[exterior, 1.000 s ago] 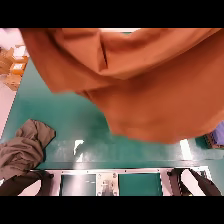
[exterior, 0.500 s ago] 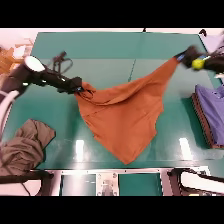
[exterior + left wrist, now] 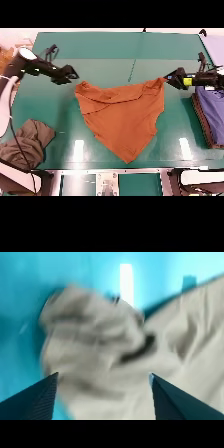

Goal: Fold the shirts.

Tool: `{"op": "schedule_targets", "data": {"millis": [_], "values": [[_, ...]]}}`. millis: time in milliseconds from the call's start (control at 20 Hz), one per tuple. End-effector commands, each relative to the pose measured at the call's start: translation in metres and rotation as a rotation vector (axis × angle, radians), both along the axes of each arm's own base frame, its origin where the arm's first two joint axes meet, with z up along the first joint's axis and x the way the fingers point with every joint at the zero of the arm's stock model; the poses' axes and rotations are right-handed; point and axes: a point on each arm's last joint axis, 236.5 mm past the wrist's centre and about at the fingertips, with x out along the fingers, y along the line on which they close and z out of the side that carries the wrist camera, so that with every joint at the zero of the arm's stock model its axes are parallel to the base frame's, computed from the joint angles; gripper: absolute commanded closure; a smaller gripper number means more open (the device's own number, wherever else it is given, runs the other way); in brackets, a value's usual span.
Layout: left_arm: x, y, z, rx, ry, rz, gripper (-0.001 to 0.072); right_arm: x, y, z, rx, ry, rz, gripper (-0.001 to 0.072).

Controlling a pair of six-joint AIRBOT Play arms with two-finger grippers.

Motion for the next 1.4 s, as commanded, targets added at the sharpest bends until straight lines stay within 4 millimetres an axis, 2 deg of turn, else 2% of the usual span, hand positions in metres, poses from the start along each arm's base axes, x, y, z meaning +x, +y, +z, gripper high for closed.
{"op": "schedule_targets", "data": {"millis": [0,150,250,350,550,600,700,800,850,900,950,1000,1050,1150,1200,1250,1300,1350], "values": [[-0.070,0.023,-0.005,-0.043,0.274,-0.109,0.0083,-0.084,0.002,-0.020,-0.041,0.181,0.088,0.0308],[-0.115,0.001,-0.046,-0.065,0.392,-0.137,0.0083,-0.164,0.012,-0.052,-0.085,0.374,0.021,0.0309],[-0.133,-0.018,-0.071,-0.057,0.422,-0.172,0.0083,-0.204,0.023,-0.066,-0.085,0.445,-0.036,0.0308],[-0.130,-0.035,-0.082,-0.033,0.387,-0.173,0.0083,-0.233,0.036,-0.079,-0.070,0.477,-0.062,0.0308],[-0.111,-0.067,-0.076,-0.083,0.299,-0.155,0.0085,-0.283,0.059,-0.125,-0.046,0.594,-0.054,0.0308],[-0.110,-0.069,-0.075,-0.095,0.294,-0.156,0.0085,-0.289,0.063,-0.134,-0.050,0.604,-0.053,0.0307],[-0.107,-0.072,-0.072,-0.110,0.285,-0.145,0.0293,-0.291,0.074,-0.141,-0.051,0.595,-0.043,0.0308],[-0.105,-0.075,-0.067,-0.125,0.274,-0.154,0.0303,-0.281,0.085,-0.140,-0.039,0.558,-0.038,0.0308],[-0.104,-0.079,-0.060,-0.150,0.265,-0.167,0.0445,-0.275,0.087,-0.141,-0.047,0.533,-0.041,0.0309],[-0.102,-0.084,-0.051,-0.177,0.248,-0.181,0.0617,-0.270,0.090,-0.142,-0.050,0.516,-0.046,0.0340],[-0.099,-0.087,-0.043,-0.195,0.231,-0.193,0.0649,-0.267,0.093,-0.143,-0.042,0.515,-0.052,0.0389],[-0.095,-0.087,-0.038,-0.196,0.217,-0.197,0.0651,-0.265,0.096,-0.145,-0.032,0.520,-0.056,0.0389],[-0.093,-0.088,-0.034,-0.196,0.206,-0.201,0.0679,-0.264,0.100,-0.148,-0.021,0.525,-0.053,0.0431],[-0.085,-0.087,-0.029,-0.191,0.175,-0.198,0.0679,-0.258,0.113,-0.148,0.013,0.499,-0.027,0.0543],[-0.075,-0.087,-0.024,-0.187,0.141,-0.188,0.0679,-0.256,0.122,-0.145,0.033,0.477,0.000,0.0649],[-0.064,-0.086,-0.016,-0.181,0.099,-0.176,0.0679,-0.256,0.127,-0.144,0.031,0.461,0.025,0.0695],[-0.047,-0.082,-0.002,-0.176,0.038,-0.157,0.0679,-0.252,0.123,-0.144,0.001,0.445,0.039,0.0697],[-0.030,-0.076,0.016,-0.170,-0.028,-0.137,0.0679,-0.245,0.110,-0.144,-0.047,0.435,0.030,0.0698]]}}
